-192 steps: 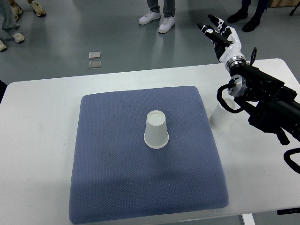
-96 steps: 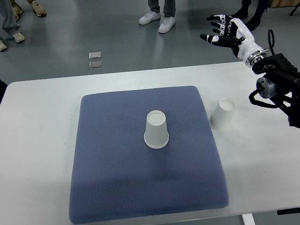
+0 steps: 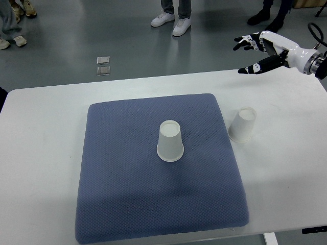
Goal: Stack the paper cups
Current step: 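Swing the right hand over and lower it toward the second paper cup, then close the right hand fingers around the upside-down paper cup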
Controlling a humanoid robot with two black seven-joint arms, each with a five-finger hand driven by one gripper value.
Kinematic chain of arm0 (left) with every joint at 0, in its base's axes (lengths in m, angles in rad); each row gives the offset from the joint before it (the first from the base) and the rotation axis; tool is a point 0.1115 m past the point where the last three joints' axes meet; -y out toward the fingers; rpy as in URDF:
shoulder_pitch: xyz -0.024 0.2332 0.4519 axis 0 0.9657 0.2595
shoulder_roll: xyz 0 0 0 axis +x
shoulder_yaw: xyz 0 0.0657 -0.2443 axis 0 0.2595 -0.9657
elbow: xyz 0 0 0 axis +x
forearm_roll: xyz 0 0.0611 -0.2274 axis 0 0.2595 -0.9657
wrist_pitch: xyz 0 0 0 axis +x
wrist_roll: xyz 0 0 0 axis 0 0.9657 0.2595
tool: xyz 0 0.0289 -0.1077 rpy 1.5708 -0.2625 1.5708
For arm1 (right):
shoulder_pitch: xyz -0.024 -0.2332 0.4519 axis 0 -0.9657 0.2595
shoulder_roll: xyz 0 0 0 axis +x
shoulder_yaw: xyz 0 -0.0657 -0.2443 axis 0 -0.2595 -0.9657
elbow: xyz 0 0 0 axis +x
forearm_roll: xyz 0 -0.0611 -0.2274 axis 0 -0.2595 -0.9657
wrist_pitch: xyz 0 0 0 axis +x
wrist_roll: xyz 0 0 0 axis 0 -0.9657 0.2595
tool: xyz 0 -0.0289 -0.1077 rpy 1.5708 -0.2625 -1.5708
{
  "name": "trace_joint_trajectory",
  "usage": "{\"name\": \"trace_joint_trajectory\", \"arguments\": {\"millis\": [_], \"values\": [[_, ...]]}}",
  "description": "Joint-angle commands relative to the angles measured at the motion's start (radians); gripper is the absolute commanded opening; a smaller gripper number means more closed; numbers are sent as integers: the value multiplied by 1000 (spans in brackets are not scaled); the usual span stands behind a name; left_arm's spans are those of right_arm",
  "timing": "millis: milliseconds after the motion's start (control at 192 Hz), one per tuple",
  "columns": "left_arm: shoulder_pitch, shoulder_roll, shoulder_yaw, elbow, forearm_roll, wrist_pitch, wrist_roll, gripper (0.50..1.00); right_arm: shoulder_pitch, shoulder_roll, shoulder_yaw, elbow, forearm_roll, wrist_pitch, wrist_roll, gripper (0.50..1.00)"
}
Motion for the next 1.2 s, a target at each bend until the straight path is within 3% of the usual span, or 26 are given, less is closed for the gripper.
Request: {"name": "trace_joint_trajectory", "arguments": {"millis": [0, 416, 592, 790, 1195], "values": [[0, 0, 0, 0, 0, 0, 0, 1000, -1, -40, -9, 31, -156, 18, 3, 909], [0, 0, 0, 0, 0, 0, 0, 1000, 7, -81, -26, 171, -689, 10, 12, 907], [0, 0, 1, 0, 0, 0, 0, 1000, 33, -72, -52, 171, -729, -8, 10, 905], [0, 0, 0, 0, 0, 0, -1, 1000, 34, -61, -130, 171, -810, -99, 10, 905], [0, 0, 1, 0, 0, 0, 0, 1000, 30, -15, -146, 166, -802, -103, 10, 907]]}}
